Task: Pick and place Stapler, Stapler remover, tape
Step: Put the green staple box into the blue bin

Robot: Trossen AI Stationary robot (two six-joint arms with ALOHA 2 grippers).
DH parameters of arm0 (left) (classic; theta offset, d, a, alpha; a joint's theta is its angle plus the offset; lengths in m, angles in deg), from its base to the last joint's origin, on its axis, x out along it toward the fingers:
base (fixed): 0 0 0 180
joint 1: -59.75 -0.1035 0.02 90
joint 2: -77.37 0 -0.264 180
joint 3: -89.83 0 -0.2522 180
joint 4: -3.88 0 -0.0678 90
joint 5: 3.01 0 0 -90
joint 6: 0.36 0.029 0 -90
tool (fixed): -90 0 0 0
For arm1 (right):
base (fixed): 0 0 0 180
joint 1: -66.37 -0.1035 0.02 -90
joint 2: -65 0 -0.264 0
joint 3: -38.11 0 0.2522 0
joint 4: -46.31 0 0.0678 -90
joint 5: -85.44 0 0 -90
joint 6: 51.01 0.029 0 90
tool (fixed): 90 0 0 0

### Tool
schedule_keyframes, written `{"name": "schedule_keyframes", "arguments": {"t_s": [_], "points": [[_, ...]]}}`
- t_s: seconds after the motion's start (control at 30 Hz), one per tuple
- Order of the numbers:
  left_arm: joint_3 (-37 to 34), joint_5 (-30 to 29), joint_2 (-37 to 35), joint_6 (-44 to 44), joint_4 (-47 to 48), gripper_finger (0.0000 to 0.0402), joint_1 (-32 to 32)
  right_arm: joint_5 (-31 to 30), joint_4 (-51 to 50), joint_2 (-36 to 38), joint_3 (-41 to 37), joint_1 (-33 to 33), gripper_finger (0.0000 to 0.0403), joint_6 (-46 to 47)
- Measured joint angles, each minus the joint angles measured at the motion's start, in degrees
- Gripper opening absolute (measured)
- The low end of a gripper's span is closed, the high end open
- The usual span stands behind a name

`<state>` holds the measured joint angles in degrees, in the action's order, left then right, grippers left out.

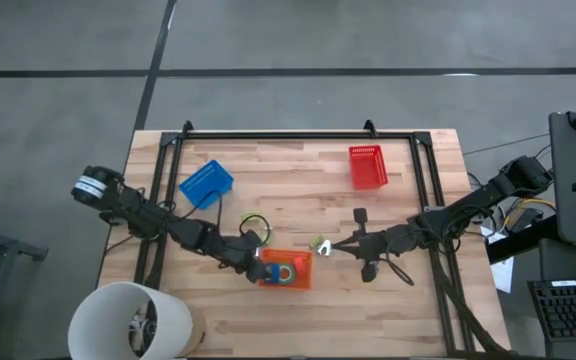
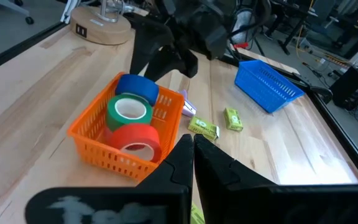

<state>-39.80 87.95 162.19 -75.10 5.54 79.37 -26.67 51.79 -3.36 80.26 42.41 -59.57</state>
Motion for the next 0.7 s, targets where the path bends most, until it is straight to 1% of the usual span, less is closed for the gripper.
{"name": "schedule_keyframes", "arguments": {"t_s": [0.13,0.23,0.5,0.7], "points": [[-0.01,0.01,-0.02,0.21,-0.35,0.0179,-0.14,0.00,0.05,0.00,0.00,-0.02,0.0008,0.19],[0.08,0.08,-0.73,1.92,-0.86,0.0179,-0.16,0.00,0.29,0.02,0.00,0.00,0.0008,0.04],[0.65,1.00,-4.88,5.32,-1.24,0.0179,-0.25,0.00,0.44,0.00,-0.09,0.02,0.0008,0.00],[0.65,-4.67,-6.54,12.99,-1.24,0.0179,-0.48,0.01,0.79,0.00,-0.11,0.02,0.0008,-0.01]]}}
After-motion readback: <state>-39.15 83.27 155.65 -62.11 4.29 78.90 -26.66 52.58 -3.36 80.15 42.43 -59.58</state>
